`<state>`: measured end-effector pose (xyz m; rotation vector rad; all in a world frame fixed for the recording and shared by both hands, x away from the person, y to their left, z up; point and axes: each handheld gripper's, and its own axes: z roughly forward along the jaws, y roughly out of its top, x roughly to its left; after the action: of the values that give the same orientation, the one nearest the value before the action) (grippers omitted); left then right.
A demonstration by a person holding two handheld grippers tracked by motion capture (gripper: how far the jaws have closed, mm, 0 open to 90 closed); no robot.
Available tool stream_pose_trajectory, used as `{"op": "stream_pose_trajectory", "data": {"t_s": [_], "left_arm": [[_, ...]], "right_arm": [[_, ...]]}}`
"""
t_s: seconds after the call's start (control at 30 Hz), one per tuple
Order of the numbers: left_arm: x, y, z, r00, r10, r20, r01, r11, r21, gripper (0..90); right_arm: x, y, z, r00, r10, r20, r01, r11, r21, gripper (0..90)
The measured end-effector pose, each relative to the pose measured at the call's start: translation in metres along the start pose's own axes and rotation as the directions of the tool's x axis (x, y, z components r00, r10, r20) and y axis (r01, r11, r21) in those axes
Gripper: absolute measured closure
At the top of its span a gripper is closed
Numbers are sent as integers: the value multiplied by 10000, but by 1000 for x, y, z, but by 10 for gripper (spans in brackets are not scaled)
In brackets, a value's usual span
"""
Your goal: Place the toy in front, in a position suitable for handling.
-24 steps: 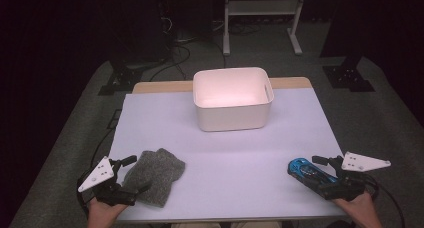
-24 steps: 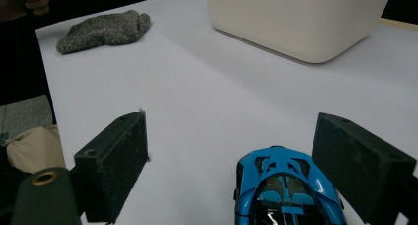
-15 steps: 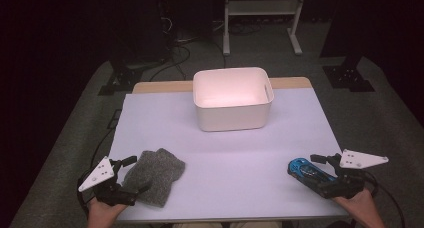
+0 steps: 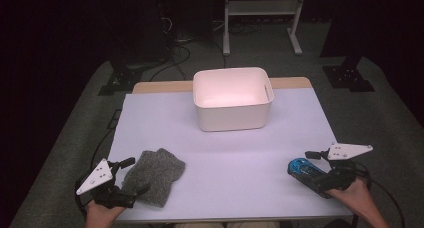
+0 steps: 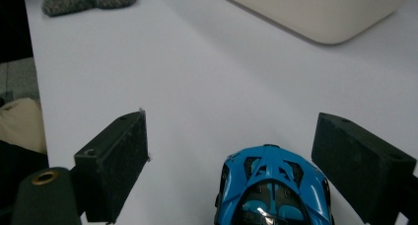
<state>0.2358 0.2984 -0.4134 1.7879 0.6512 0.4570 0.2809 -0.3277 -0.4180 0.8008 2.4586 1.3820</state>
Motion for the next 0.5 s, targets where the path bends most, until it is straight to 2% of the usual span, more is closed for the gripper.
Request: {"op": "stream_pose_trajectory", "data": {"t_s": [0.17, 0.2, 0.3, 0.5], "left_arm": [[-1, 0, 0, 10000, 18, -16, -18, 10000, -1, 10], [-1, -1, 0, 10000, 40, -14, -40, 10000, 40, 10], [-2, -1, 0, 10000, 43, -1, -43, 10000, 75, 10], [-2, -1, -1, 10000, 82, 2, -82, 9999, 88, 10]], "right_arm": [[-1, -2, 0, 9997, -10, 244, 4, 9997, 250, 128], [-1, -5, -2, 9992, -24, 408, 5, 9990, 451, 128], [-2, -7, -3, 9987, -44, 516, 10, 9978, 658, 128], [-5, -19, -7, 9961, 241, 848, -335, 9932, 1118, 128]]}}
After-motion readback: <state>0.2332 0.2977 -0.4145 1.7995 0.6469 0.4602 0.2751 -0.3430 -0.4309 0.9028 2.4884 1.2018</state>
